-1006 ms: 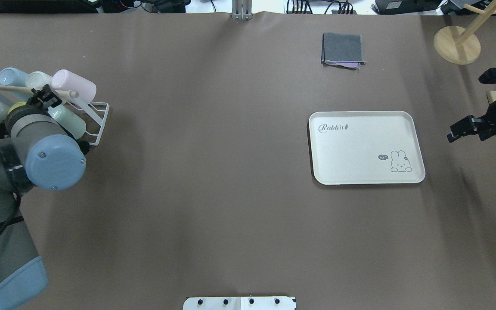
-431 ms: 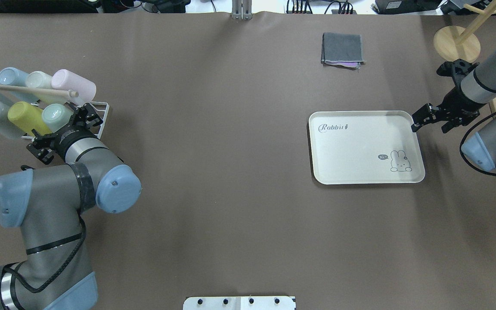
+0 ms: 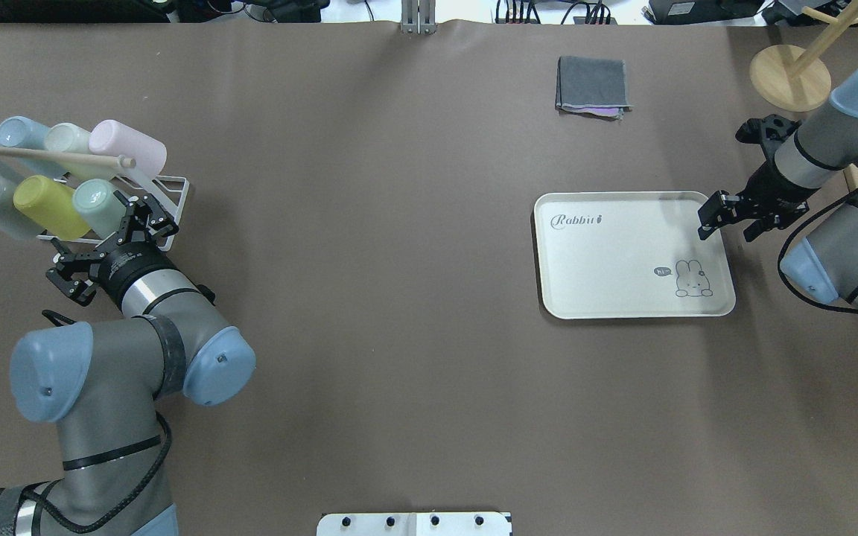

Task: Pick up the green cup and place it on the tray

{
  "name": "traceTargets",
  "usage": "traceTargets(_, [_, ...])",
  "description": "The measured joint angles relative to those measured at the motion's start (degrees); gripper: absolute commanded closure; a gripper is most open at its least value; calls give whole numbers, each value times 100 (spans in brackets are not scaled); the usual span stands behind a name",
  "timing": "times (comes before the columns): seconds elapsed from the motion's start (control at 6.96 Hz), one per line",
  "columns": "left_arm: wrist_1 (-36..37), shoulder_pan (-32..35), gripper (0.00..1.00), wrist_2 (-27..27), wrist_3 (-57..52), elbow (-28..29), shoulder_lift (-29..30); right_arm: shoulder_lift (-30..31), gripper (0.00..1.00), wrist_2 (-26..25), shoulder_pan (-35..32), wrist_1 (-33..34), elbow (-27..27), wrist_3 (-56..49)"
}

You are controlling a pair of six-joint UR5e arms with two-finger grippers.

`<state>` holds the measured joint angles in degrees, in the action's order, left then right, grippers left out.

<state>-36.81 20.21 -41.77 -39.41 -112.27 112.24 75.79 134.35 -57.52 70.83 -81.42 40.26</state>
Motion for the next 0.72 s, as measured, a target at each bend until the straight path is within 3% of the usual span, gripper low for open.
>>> traceTargets(0.29, [-80, -147, 3, 175, 74, 222, -25, 2, 47, -10, 56, 1, 2, 46])
traceTargets(0.43, [-221, -169, 3, 221, 82, 370, -24, 11, 50, -7, 59, -1, -1, 50])
traceTargets(0.72, [-607, -171, 3, 318, 89, 654, -108, 31, 70, 0, 58, -12, -5, 52])
